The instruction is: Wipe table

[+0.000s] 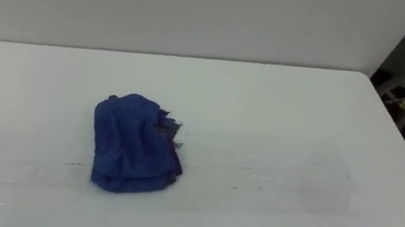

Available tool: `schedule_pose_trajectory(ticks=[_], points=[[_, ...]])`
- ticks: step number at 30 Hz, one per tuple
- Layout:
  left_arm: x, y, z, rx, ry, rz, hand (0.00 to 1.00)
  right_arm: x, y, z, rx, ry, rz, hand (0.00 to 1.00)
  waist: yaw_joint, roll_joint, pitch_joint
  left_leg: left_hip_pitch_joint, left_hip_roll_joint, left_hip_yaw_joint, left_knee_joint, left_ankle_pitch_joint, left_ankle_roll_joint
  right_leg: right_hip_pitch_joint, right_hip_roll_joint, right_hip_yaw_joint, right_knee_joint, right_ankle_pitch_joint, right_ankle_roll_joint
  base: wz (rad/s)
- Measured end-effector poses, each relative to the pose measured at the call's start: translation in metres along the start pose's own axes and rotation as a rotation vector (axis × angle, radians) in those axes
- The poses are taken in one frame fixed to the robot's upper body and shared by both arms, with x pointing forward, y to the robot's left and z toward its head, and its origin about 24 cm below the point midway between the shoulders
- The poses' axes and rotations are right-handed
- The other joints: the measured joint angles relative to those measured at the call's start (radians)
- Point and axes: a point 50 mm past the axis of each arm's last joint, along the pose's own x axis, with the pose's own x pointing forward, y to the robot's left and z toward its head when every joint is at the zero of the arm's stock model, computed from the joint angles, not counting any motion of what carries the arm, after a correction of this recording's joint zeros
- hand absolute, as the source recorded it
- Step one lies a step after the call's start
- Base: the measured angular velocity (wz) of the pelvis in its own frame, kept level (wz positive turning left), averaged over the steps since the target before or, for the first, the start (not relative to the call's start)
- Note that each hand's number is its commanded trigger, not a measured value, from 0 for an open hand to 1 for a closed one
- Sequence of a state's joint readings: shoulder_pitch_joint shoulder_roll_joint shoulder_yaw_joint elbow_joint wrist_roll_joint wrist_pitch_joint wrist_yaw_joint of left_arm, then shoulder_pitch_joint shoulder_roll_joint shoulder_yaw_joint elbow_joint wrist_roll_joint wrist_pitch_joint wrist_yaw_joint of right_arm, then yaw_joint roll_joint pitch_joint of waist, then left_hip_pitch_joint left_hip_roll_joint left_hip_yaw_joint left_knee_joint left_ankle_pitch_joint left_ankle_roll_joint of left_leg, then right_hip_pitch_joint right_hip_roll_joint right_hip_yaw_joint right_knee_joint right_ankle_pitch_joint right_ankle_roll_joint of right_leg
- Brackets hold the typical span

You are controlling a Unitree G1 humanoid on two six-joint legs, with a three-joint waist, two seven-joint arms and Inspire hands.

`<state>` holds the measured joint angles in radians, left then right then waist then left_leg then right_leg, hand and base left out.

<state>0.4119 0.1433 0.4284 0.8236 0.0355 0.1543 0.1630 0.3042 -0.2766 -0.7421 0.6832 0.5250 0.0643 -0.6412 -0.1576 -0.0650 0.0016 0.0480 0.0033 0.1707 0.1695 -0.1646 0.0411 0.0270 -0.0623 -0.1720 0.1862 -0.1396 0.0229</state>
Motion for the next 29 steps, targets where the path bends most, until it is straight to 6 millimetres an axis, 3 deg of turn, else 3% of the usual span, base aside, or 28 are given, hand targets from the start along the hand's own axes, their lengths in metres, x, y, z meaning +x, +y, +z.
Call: schedule_pose_trajectory(ticks=[5, 8, 10, 11, 13, 17, 19, 21, 25, 29], points=[[0.000, 0.001, -0.002, 0.001, 0.013, 0.001, 0.00, 0.010, -0.036, -0.039, 0.055, 0.211, -0.150, 0.00, -0.009, 0.005, 0.0005, -0.013, -0.001, -0.010, 0.000, 0.000, -0.002, -0.009, 0.001, -0.005, 0.000, 0.000, 0.000, 0.04], [0.000, 0.001, -0.003, 0.012, 0.024, -0.021, 0.00, 0.004, -0.052, -0.076, -0.012, 0.332, -0.181, 0.00, -0.012, 0.008, -0.0017, -0.011, -0.002, -0.018, 0.000, 0.001, -0.003, -0.005, 0.003, -0.007, 0.001, 0.001, 0.002, 0.01], [0.001, -0.004, -0.005, 0.025, 0.047, -0.060, 0.00, -0.007, -0.061, -0.109, -0.154, 0.424, -0.128, 0.00, -0.011, 0.016, -0.0046, -0.007, -0.003, -0.019, 0.000, 0.001, -0.003, 0.002, -0.002, -0.008, 0.002, -0.004, -0.004, 0.00], [0.001, -0.006, -0.006, 0.030, 0.052, -0.071, 0.00, -0.010, -0.061, -0.115, -0.188, 0.449, -0.104, 0.00, -0.008, 0.018, -0.0037, -0.004, -0.003, -0.019, 0.000, 0.001, -0.003, 0.009, -0.002, -0.009, 0.002, -0.004, -0.004, 0.00], [0.000, -0.009, -0.006, 0.072, 0.058, -0.091, 0.00, -0.021, -0.055, -0.134, -0.453, 0.466, 0.052, 0.00, 0.002, 0.024, -0.0048, 0.006, -0.003, -0.015, -0.001, 0.001, -0.003, 0.008, -0.002, -0.007, 0.004, -0.005, -0.003, -0.04], [0.000, -0.020, 0.002, 0.125, 0.038, -0.137, 0.00, -0.029, -0.035, -0.139, -0.827, 0.354, 0.288, 0.00, 0.032, 0.035, -0.0041, 0.010, -0.006, -0.012, 0.001, 0.000, -0.001, 0.011, 0.008, 0.012, 0.000, -0.001, -0.002, -0.04], [0.001, -0.031, 0.005, 0.170, 0.039, -0.167, 0.00, -0.034, -0.011, -0.136, -0.982, 0.263, 0.412, 0.00, 0.057, 0.048, -0.0020, 0.013, -0.007, -0.012, 0.001, -0.001, 0.000, 0.013, 0.007, 0.014, 0.001, 0.000, -0.002, 0.00], [0.001, -0.036, 0.007, 0.193, 0.029, -0.183, 0.00, -0.042, 0.012, -0.132, -1.053, 0.193, 0.509, 0.00, 0.076, 0.055, -0.0018, 0.015, -0.008, -0.012, 0.000, -0.002, 0.002, 0.014, 0.006, 0.011, 0.002, 0.001, 0.000, 0.02], [0.000, -0.046, 0.019, 0.220, -0.017, -0.196, 0.00, -0.056, 0.050, -0.123, -1.160, 0.040, 0.666, 0.00, 0.111, 0.070, 0.0073, 0.011, -0.010, -0.019, 0.000, -0.001, 0.002, 0.014, 0.005, -0.001, 0.000, 0.004, 0.003, 0.06], [-0.001, -0.050, 0.020, 0.249, -0.034, -0.199, 0.00, -0.061, 0.050, -0.130, -1.275, -0.001, 0.725, 0.00, 0.112, 0.074, 0.0083, 0.007, -0.014, -0.037, -0.001, 0.002, 0.000, 0.023, 0.002, -0.018, 0.000, 0.002, 0.002, 0.11]])
